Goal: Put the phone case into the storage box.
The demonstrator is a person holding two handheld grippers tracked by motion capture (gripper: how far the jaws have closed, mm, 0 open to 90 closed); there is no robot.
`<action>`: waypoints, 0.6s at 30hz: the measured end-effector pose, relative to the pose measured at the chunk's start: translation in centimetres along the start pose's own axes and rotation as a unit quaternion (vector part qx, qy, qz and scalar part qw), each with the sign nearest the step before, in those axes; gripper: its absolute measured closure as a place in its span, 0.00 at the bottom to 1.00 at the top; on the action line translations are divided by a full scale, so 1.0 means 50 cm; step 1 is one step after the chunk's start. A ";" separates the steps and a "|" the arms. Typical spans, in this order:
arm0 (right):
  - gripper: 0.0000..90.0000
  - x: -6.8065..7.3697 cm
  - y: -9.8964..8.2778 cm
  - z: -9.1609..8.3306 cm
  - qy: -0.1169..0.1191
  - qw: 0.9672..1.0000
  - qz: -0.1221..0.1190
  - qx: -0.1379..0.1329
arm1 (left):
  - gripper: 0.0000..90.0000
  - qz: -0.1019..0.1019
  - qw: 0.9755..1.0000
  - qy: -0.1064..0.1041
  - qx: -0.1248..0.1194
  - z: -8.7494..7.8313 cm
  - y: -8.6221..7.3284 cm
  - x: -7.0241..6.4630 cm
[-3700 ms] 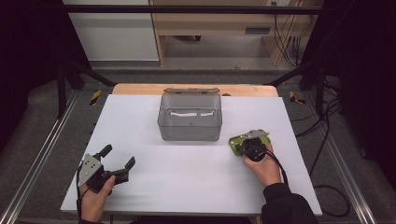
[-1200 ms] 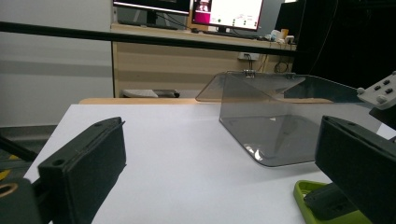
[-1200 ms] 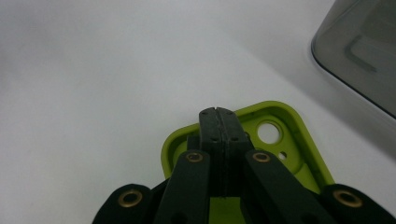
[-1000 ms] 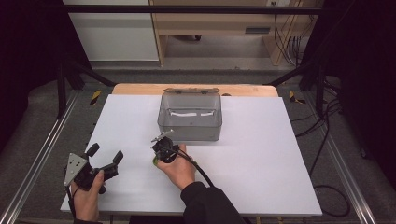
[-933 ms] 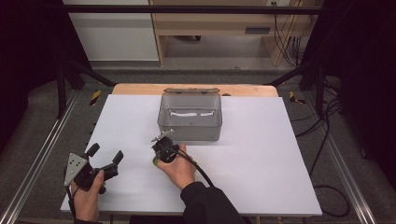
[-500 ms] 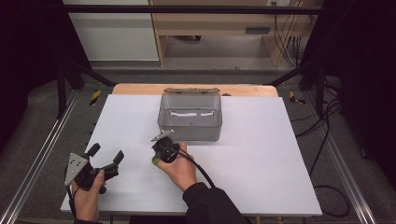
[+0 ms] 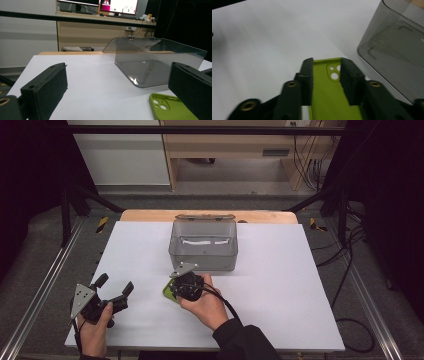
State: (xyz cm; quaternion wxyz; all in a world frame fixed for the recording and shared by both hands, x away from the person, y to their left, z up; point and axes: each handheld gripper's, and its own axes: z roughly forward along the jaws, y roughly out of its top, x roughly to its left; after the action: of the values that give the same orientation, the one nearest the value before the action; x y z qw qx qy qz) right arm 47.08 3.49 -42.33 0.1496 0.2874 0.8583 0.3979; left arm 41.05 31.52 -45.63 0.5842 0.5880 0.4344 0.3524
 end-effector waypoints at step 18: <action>0.06 -0.013 -0.098 -0.061 -0.013 1.000 0.007 0.001 | 0.02 0.017 1.000 -0.007 0.008 0.005 -0.002 -0.010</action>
State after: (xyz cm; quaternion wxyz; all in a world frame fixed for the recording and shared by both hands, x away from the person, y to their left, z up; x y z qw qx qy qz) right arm 44.29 -1.30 -44.14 0.1580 0.2987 0.8546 0.3944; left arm 41.08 30.96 -45.71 0.5762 0.6025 0.4236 0.3544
